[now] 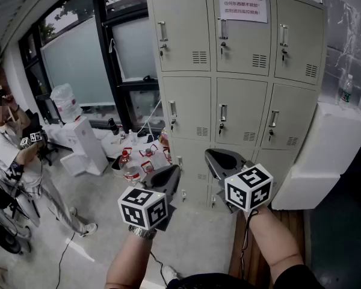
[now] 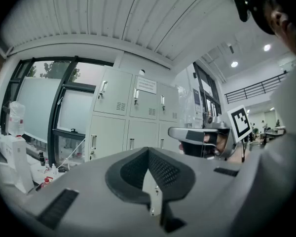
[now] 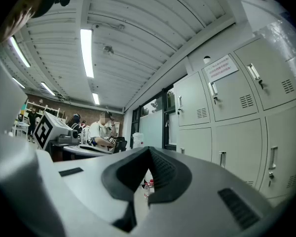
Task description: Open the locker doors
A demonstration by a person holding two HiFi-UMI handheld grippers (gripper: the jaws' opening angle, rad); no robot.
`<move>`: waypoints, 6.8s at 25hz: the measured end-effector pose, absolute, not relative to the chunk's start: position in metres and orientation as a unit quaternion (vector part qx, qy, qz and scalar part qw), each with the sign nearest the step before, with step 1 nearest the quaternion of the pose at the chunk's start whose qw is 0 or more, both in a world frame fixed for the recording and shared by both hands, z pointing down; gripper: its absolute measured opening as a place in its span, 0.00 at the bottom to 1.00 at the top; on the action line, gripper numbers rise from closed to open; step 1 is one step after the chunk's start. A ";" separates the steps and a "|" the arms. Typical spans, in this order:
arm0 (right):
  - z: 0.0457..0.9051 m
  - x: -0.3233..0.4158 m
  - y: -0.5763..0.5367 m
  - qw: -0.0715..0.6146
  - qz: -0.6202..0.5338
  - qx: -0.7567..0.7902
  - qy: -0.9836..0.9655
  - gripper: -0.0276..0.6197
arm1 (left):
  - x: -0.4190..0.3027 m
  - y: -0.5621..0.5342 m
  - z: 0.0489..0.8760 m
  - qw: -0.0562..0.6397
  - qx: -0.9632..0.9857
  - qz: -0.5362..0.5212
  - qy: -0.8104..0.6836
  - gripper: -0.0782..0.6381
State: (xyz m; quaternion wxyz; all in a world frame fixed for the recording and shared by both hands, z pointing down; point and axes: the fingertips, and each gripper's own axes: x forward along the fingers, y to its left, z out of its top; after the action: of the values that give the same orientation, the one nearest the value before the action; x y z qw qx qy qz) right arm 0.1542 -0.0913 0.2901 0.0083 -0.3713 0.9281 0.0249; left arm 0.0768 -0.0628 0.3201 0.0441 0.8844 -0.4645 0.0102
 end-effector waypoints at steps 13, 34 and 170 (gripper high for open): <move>0.288 0.144 -0.102 0.014 0.020 -0.371 0.928 0.04 | 0.069 -0.074 0.320 0.048 0.886 0.012 -0.461 0.10; 0.258 0.072 -0.164 0.014 0.025 -0.384 0.923 0.04 | -0.003 -0.120 0.310 0.045 0.894 0.006 -0.445 0.10; -0.009 -0.042 -0.551 0.051 0.116 -0.565 0.815 0.17 | -0.077 -0.465 0.216 -0.024 0.979 -0.024 -0.201 0.11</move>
State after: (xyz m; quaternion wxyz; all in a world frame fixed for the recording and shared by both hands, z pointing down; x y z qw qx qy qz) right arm -0.0417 -0.5505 -0.0088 0.0507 -0.5650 0.8152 0.1164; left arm -0.0775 -0.4649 0.2157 -0.0236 0.9791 -0.2008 -0.0238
